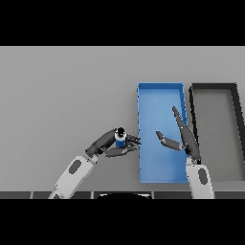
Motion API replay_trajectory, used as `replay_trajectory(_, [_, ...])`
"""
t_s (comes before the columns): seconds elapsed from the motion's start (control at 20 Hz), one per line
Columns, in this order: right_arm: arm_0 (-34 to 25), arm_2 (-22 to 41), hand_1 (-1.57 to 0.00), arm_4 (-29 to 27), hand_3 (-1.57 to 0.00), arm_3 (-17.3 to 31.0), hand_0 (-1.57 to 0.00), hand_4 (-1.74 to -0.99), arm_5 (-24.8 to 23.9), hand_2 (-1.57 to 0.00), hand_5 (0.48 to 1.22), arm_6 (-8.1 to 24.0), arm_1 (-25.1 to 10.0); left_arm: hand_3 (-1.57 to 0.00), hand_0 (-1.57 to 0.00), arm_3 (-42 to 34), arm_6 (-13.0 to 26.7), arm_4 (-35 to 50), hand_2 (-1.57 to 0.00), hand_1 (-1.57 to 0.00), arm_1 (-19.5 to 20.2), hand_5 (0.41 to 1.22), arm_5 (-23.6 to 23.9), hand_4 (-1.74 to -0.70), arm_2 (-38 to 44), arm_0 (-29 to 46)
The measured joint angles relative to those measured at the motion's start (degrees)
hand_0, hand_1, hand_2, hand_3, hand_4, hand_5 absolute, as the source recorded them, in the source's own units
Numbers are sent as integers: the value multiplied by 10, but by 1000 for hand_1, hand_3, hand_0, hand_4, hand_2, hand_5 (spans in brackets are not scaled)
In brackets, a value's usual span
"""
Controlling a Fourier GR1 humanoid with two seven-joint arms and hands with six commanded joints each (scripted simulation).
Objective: Pick up the blue pipe and place it into the blue bin.
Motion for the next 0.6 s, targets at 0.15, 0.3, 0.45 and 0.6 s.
replay_trajectory(0.15, [3,-2,-19,-13,1,-1,1,-1178,8,-18,569,-19,1,-1571,-1571,-5,-1,-12,-1571,-1571,-5,1221,0,-1475,4,5])
replay_trajectory(0.3, [-8,-19,-14,-95,1,-34,1,-1175,54,-25,592,-59,-3,-1571,-1571,10,-6,-21,-1571,-1571,-11,1221,-7,-1475,11,2])
replay_trajectory(0.45, [-48,-23,-6,-151,1,-74,1,-1165,99,-12,589,-27,-38,-1571,-1571,-2,6,-27,-1571,-1571,-15,1221,-11,-1474,13,7])
replay_trajectory(0.6, [-70,-10,-3,-206,1,-123,1,-1185,157,-6,554,25,-82,-1571,-1571,-6,13,-40,-1571,-1571,-16,1221,-16,-1473,13,14])
